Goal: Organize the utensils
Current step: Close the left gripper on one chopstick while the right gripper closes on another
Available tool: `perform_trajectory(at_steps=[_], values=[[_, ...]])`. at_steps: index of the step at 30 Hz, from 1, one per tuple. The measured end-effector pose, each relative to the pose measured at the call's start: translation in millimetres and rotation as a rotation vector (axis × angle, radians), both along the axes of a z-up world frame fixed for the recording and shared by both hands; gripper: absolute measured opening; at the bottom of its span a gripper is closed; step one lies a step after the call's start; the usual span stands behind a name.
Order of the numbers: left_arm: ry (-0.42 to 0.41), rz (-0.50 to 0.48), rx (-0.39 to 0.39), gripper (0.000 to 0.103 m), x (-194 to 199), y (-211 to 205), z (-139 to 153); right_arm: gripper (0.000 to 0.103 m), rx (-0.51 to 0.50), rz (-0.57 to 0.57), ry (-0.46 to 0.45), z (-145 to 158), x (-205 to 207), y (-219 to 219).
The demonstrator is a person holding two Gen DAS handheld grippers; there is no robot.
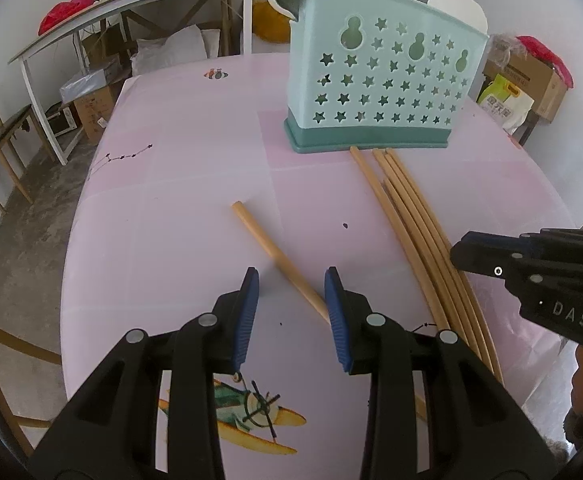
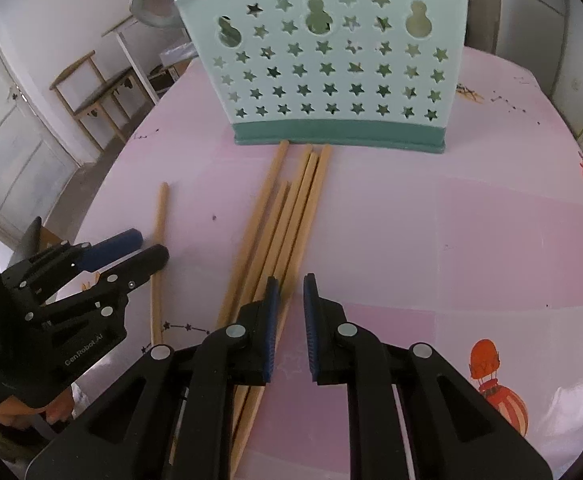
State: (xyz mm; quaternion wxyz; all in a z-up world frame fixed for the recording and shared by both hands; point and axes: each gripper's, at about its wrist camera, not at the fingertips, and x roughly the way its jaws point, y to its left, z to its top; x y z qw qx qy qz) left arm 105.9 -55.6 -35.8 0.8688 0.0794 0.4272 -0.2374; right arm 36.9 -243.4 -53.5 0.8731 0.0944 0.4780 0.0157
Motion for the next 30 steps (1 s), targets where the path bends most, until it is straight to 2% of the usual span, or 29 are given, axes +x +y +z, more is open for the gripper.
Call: perform_trajectory(at_steps=[4,9,12,16,19,22,25,30], values=[[-0.004,-0.011,-0.01,0.031,3,2,-1,0.007,-0.043,-0.005,-0.001,1,2,8],[-0.009,-0.025,-0.021,0.029,9,3,-1,0.007,-0.031,-0.028,0.013,-1,0,7],[-0.019,-0.035,-0.019,0.028,11,3,-2,0.007,-0.059,-0.019,0.005,-2,2,12],[-0.036,-0.039,-0.018,0.016,16,4,-3,0.007,-0.07,-0.01,-0.009,-2,3,12],[-0.04,-0.035,-0.022,0.011,19,9,-3,0.006,-0.098,-0.033,-0.004,-3,0,5],[-0.045,-0.038,-0.017,0.007,21,15,-4,0.007,-0.083,-0.063,0.005,-3,-10,-8],[-0.02,-0.053,-0.039,0.006,21,21,-4,0.007,-0.076,-0.088,0.015,-4,-21,-17],[0.081,-0.062,-0.121,0.006,13,28,-2,0.007,-0.04,-0.1,0.028,-7,-31,-22]])
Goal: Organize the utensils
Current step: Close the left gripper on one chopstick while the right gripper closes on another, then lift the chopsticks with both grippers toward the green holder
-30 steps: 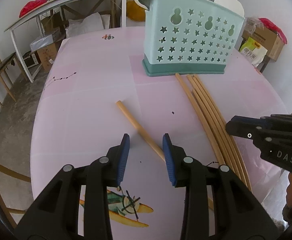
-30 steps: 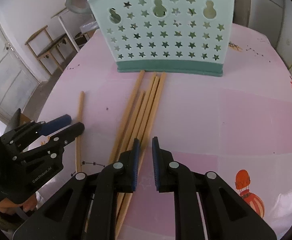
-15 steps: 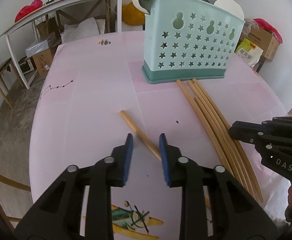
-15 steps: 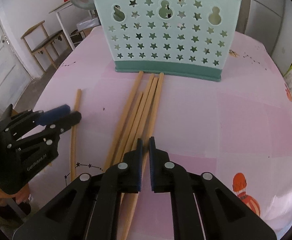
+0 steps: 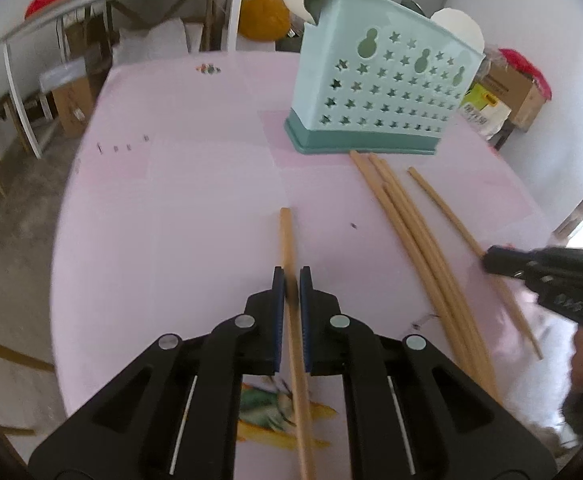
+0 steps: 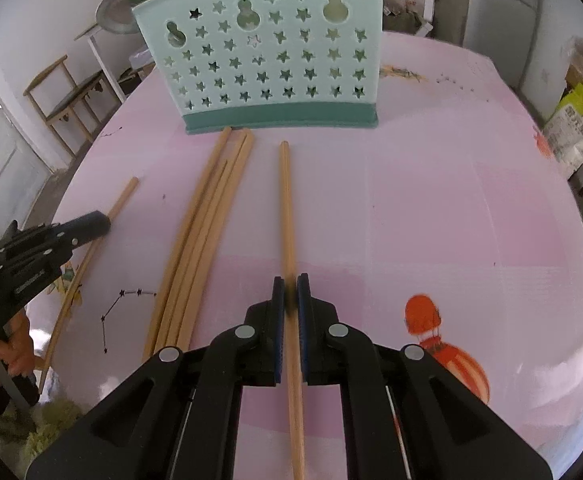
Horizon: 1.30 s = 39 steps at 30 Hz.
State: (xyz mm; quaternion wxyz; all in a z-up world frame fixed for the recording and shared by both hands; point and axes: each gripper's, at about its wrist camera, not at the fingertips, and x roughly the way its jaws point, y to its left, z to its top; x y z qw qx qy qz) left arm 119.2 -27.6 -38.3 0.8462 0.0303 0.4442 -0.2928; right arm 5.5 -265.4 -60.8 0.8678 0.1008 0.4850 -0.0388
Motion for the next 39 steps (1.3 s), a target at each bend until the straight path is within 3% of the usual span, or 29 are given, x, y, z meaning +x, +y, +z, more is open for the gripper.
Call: perform_trajectory(at_steps=[10,15,17,21,39], values=[[0.086,0.046,-0.023,0.008,-4,-6,1,0.013,0.095,0.027,0.025,1,12,-5],[0.058,0.036,0.077,0.015,-9,-21,5,0.013,0.127,0.002,0.016,1,22,-13],[0.029,0.031,0.154,0.015,-12,-32,6,0.013,0.13,-0.006,0.014,1,25,-14],[0.016,0.04,0.224,0.015,-13,-41,7,0.01,0.104,-0.01,0.012,1,25,-12],[0.006,0.052,0.258,0.015,-17,-44,8,0.009,0.102,-0.009,0.008,0,24,-13]])
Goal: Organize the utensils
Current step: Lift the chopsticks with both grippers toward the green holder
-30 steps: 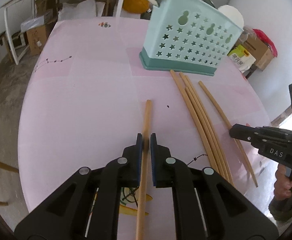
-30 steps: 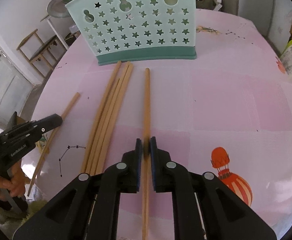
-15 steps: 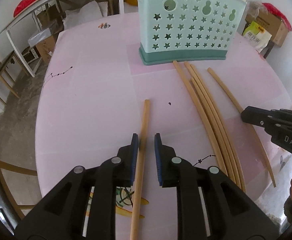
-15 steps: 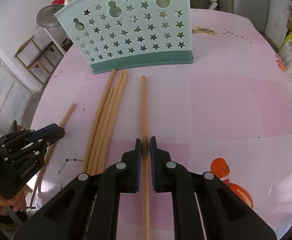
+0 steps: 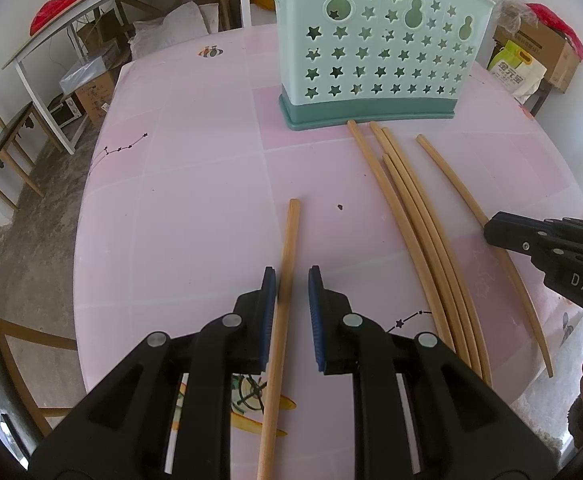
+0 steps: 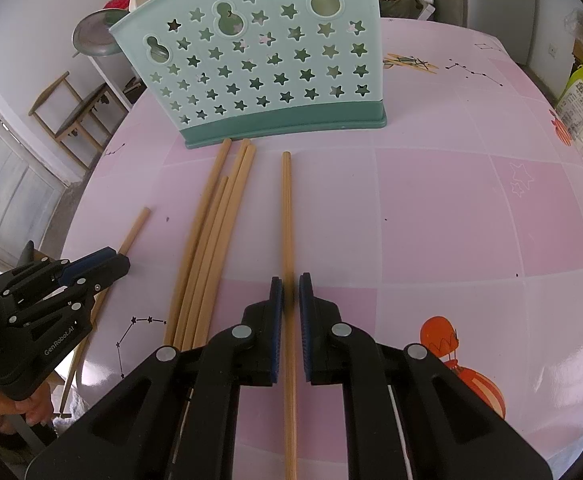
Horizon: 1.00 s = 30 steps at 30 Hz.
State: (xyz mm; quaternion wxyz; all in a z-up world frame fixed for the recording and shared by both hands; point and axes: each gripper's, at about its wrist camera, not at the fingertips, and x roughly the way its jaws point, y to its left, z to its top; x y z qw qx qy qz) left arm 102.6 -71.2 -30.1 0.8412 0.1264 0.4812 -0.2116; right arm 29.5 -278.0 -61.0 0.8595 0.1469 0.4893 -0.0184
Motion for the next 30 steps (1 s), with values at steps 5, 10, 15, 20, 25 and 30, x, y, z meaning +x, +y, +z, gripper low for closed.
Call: perform_trajectory(at_steps=[5,10,15,20,25,30], values=[[-0.001,0.0,0.001,0.015,0,0,0,0.009,-0.002,0.001,0.0,0,0,0],[-0.001,0.0,0.0,0.015,0,0,0,0.009,-0.004,0.001,-0.001,0,0,0],[-0.01,-0.003,-0.004,0.015,-2,1,0,0.009,-0.005,0.002,-0.002,0,0,0],[-0.025,-0.011,-0.012,0.006,-6,7,0,0.006,-0.017,-0.002,-0.001,1,-2,2],[0.021,-0.005,-0.049,0.005,-10,22,1,0.006,-0.004,0.016,0.024,1,-10,1],[0.055,0.017,-0.081,0.006,-8,32,1,0.007,0.019,0.048,0.049,2,-12,-3]])
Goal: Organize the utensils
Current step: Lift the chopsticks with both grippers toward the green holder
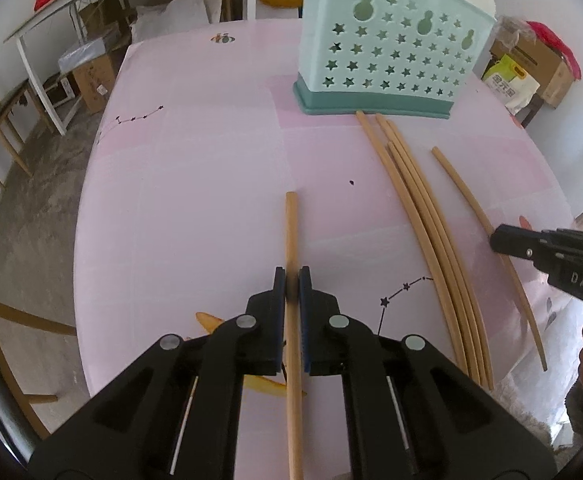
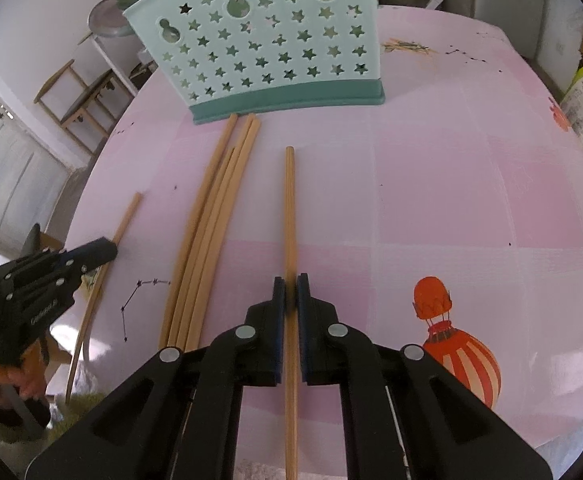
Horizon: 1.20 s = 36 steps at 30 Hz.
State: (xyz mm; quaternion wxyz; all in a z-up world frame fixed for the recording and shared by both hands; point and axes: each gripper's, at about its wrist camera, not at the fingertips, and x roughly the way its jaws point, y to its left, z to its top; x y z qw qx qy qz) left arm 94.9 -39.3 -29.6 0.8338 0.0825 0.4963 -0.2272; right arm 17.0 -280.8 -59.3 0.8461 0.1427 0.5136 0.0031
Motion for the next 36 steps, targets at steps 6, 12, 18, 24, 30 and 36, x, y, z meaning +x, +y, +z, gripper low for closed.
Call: perform_trajectory(at_steps=[6,12,18,24,30,36], values=[[-0.021,-0.008,0.029,0.011,13,-12,-1,0.008,-0.024,0.008,-0.013,0,18,1],[-0.03,-0.006,0.032,0.011,24,-14,0,0.008,-0.071,0.017,-0.034,2,34,6],[-0.048,-0.003,0.025,0.005,26,-11,-2,0.007,-0.105,0.01,-0.049,2,33,13],[-0.063,0.016,-0.047,0.005,30,-2,9,0.006,-0.007,-0.051,-0.082,5,30,-2],[-0.158,0.0,-0.187,0.005,25,15,57,0.006,0.069,-0.086,-0.178,32,21,-23],[-0.242,-0.046,-0.349,0.005,19,25,109,0.006,0.111,-0.118,-0.237,47,16,-38]])
